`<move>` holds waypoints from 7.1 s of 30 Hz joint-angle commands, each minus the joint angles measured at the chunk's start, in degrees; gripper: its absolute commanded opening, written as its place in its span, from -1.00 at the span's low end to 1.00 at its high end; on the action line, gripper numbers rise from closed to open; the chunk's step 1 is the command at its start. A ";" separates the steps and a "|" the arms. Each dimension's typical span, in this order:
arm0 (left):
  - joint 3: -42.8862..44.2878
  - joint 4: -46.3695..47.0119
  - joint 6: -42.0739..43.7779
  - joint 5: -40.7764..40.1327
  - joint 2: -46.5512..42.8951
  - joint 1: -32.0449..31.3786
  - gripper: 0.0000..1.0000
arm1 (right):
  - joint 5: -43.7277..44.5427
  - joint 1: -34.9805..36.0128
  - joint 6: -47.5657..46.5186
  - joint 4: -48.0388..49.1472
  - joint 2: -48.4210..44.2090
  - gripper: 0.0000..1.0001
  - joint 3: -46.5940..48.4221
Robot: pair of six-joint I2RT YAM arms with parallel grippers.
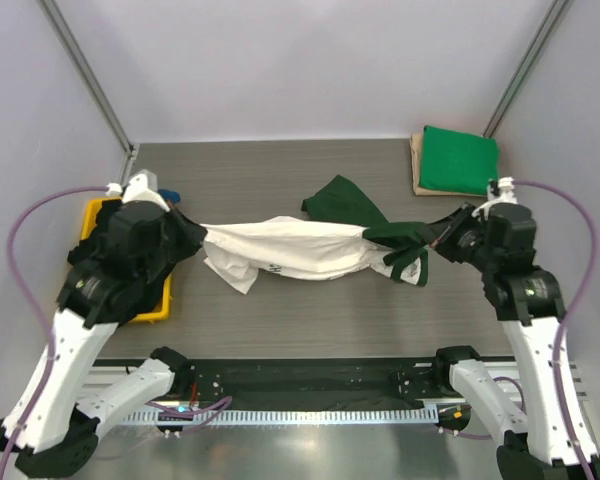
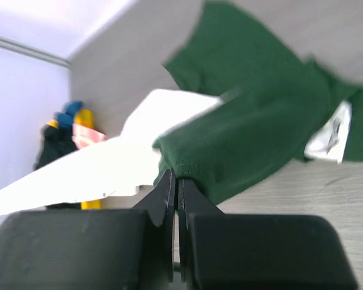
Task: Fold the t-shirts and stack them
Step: Flatten the tshirt out, then fold the tshirt
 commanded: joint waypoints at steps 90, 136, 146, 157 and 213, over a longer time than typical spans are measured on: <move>63.93 -1.03 8.76 15.65 95.70 21.48 0.57 | -6.52 -1.59 -17.42 9.78 107.48 0.56 86.79; -34.29 21.65 -6.36 3.09 19.83 20.60 0.68 | 20.72 38.23 26.43 12.17 14.13 0.46 -35.11; -35.61 26.39 -8.29 -1.74 25.27 20.69 0.47 | 26.86 38.23 30.81 4.92 0.01 -0.98 -35.05; -34.91 30.71 -9.08 2.64 32.85 20.87 -1.00 | 39.44 36.47 34.69 -11.20 -9.07 -0.97 -26.16; -3.32 12.41 4.20 8.27 44.02 27.46 0.72 | 19.32 1.49 -2.31 11.02 47.54 0.61 10.20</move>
